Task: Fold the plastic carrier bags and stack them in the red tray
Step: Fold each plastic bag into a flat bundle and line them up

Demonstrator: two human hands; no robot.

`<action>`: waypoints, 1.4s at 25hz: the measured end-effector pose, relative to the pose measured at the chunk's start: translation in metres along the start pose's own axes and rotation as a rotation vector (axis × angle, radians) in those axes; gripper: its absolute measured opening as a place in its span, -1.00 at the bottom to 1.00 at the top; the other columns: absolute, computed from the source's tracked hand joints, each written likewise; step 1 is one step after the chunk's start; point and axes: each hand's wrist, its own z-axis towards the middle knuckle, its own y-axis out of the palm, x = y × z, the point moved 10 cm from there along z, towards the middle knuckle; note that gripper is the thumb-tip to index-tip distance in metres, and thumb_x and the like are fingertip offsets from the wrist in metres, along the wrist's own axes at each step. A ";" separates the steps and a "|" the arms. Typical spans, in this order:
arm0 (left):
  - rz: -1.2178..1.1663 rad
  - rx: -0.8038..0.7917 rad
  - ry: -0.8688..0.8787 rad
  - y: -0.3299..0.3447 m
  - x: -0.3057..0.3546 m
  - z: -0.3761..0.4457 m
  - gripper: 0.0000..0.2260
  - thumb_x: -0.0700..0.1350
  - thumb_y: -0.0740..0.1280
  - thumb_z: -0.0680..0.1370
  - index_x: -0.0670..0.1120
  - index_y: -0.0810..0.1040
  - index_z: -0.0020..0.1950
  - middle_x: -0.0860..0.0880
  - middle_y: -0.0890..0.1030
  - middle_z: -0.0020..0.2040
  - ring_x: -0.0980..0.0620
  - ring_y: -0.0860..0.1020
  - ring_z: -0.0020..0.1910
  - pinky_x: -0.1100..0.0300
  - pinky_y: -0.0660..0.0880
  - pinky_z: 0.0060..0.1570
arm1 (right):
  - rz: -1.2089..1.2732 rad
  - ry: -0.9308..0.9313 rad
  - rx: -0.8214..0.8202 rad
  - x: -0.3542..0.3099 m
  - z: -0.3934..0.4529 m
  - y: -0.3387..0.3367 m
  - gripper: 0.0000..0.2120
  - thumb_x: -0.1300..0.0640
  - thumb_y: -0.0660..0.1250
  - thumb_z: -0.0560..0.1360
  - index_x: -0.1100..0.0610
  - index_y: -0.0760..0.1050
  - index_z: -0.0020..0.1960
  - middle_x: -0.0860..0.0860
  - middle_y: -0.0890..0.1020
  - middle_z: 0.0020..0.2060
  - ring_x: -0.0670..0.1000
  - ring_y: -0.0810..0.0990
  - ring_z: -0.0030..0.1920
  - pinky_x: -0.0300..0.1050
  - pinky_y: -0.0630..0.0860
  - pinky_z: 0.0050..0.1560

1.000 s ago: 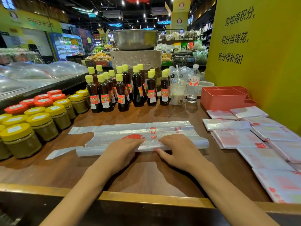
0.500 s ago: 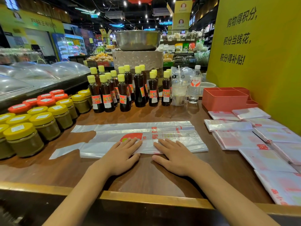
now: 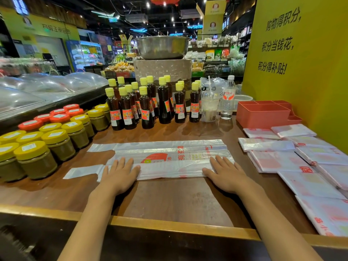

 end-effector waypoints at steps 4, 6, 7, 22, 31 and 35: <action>0.038 0.039 -0.083 -0.005 -0.014 -0.001 -0.41 0.26 -0.15 0.66 0.05 -0.09 0.65 -0.06 -0.12 0.65 -0.09 -0.14 0.62 -0.14 -0.18 0.55 | 0.024 0.071 -0.013 0.016 -0.002 -0.003 -0.30 -0.32 -0.14 0.65 0.01 -0.20 0.65 -0.02 -0.22 0.62 -0.01 -0.25 0.61 0.18 -0.27 0.55; 0.032 0.085 -0.102 -0.010 -0.014 -0.003 -0.39 0.26 -0.10 0.66 0.00 -0.02 0.64 -0.09 -0.06 0.65 -0.09 -0.09 0.62 -0.15 -0.14 0.55 | 0.012 0.102 0.049 0.021 -0.003 -0.010 -0.29 -0.31 -0.11 0.65 0.04 -0.15 0.65 0.00 -0.16 0.63 0.01 -0.22 0.62 0.21 -0.28 0.55; 0.036 0.134 -0.072 -0.016 -0.009 -0.005 -0.39 0.25 -0.05 0.66 -0.02 0.03 0.63 -0.09 -0.01 0.64 -0.08 -0.06 0.62 -0.15 -0.12 0.56 | 0.003 0.098 0.119 0.020 -0.005 -0.019 -0.28 -0.32 -0.06 0.64 0.06 -0.09 0.65 0.00 -0.11 0.64 0.01 -0.20 0.62 0.21 -0.28 0.54; -0.026 0.234 0.680 -0.029 0.114 -0.055 -0.51 0.24 0.21 0.61 0.14 0.35 0.52 0.17 0.41 0.47 0.18 0.37 0.40 0.26 0.31 0.32 | -0.060 -0.458 0.335 -0.082 -0.017 -0.029 -0.65 -0.29 0.16 0.60 -0.05 0.53 0.00 -0.13 0.57 -0.09 -0.03 0.51 -0.05 -0.02 0.52 -0.07; 0.025 0.408 0.717 -0.045 0.116 -0.064 -0.64 -0.07 0.27 0.65 0.10 0.46 0.46 0.07 0.48 0.44 0.03 0.45 0.40 0.14 0.38 0.36 | 0.001 -0.457 0.381 -0.083 -0.024 -0.033 -0.61 -0.24 0.11 0.64 -0.06 0.54 0.26 -0.10 0.63 0.13 -0.01 0.58 0.13 0.01 0.55 0.08; 0.005 0.420 0.685 -0.044 0.107 -0.058 -0.68 -0.04 0.24 0.65 0.12 0.50 0.41 0.10 0.53 0.39 0.07 0.51 0.33 0.15 0.44 0.31 | -0.036 -0.468 0.415 -0.085 -0.029 -0.039 -0.63 -0.17 0.26 0.60 -0.04 0.53 0.33 -0.11 0.61 0.21 -0.02 0.55 0.21 -0.05 0.52 0.17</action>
